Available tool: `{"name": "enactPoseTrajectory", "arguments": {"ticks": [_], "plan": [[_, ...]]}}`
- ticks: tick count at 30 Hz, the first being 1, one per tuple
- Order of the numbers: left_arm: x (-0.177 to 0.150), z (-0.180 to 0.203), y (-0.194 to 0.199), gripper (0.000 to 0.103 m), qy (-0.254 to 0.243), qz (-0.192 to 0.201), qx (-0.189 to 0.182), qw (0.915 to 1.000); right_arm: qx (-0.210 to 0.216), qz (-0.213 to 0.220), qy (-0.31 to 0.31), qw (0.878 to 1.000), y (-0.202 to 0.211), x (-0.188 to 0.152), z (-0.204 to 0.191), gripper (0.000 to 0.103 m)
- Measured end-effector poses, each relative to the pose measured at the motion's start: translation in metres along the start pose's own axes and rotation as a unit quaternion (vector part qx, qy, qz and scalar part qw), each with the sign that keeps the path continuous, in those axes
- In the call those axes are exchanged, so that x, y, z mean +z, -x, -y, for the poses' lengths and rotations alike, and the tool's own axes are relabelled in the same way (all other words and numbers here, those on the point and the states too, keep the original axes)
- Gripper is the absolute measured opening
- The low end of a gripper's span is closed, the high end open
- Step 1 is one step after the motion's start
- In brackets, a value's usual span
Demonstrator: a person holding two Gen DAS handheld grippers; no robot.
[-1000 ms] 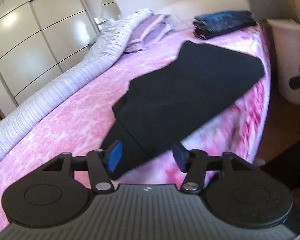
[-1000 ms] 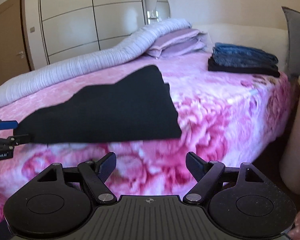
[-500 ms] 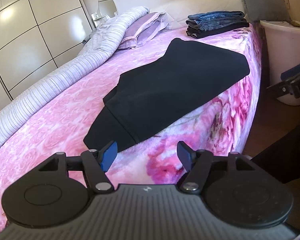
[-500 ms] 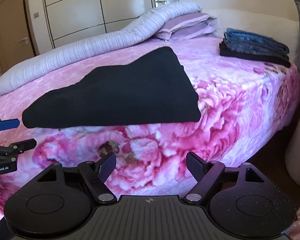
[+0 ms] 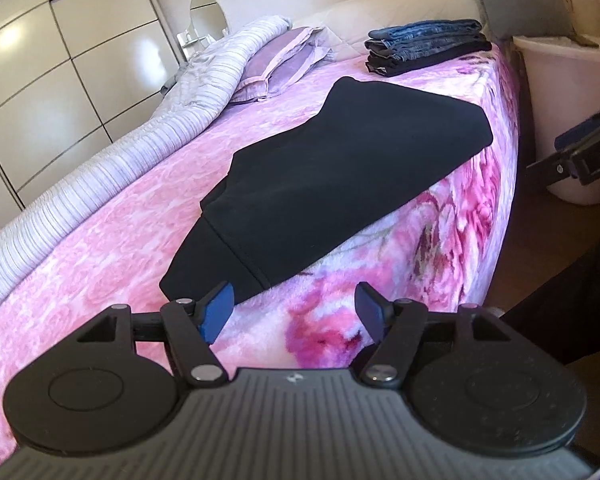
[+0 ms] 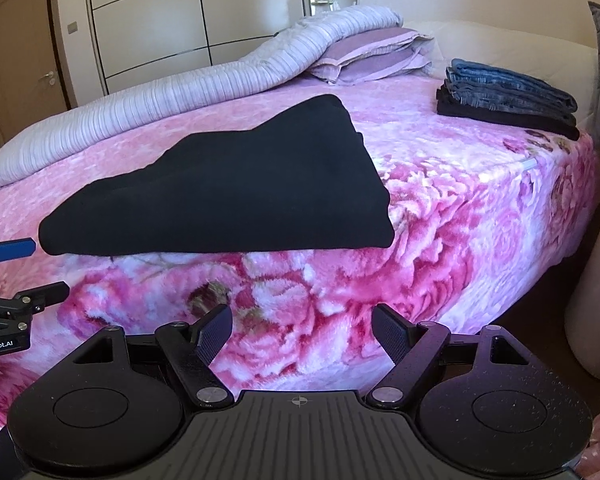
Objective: Fold clothes
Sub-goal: 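Grasp the folded black sweatshirt edge with both grippers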
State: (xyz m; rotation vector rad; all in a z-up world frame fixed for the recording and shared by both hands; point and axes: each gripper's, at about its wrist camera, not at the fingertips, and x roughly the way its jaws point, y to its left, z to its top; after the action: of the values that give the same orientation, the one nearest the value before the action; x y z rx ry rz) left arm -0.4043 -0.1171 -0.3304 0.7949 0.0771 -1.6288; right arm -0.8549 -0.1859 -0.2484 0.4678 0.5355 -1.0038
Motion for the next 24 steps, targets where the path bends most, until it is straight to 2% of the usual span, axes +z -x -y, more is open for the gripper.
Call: {"name": "enactPoseTrajectory", "arguments": {"ticks": [4,9,13,14,16,19,21,22,24], "plan": [[0.001,0.004,-0.004,0.066,-0.044,0.013,0.003,0.9989,-0.004,-0.008,0.016,1.0,-0.007,0.0,0.0,0.08],[0.003,0.005,-0.013,0.067,-0.11,0.025,0.009,0.9936,-0.014,-0.007,0.066,0.998,-0.014,0.006,-0.001,0.08],[0.003,0.005,-0.023,0.067,-0.177,0.038,0.016,0.9834,-0.029,0.019,0.168,0.985,-0.015,0.01,-0.011,0.08],[0.002,0.006,-0.026,0.067,-0.197,0.044,0.018,0.9792,-0.032,0.029,0.203,0.978,-0.015,0.01,-0.015,0.08],[-0.003,0.008,-0.032,0.067,-0.244,0.062,0.019,0.9677,-0.031,0.053,0.287,0.956,-0.018,0.008,-0.023,0.08],[-0.006,0.013,-0.05,0.067,-0.302,0.06,0.01,0.9513,-0.018,0.068,0.363,0.929,-0.031,0.011,-0.033,0.08],[-0.007,0.016,-0.062,0.067,-0.33,0.056,0.004,0.9422,-0.015,0.077,0.417,0.906,-0.04,0.009,-0.042,0.08],[-0.006,0.017,-0.068,0.066,-0.339,0.054,0.002,0.9392,-0.014,0.08,0.446,0.892,-0.045,0.006,-0.048,0.08],[-0.003,0.016,-0.078,0.066,-0.336,0.051,-0.004,0.9405,-0.016,0.085,0.504,0.86,-0.059,-0.001,-0.063,0.08]]}}
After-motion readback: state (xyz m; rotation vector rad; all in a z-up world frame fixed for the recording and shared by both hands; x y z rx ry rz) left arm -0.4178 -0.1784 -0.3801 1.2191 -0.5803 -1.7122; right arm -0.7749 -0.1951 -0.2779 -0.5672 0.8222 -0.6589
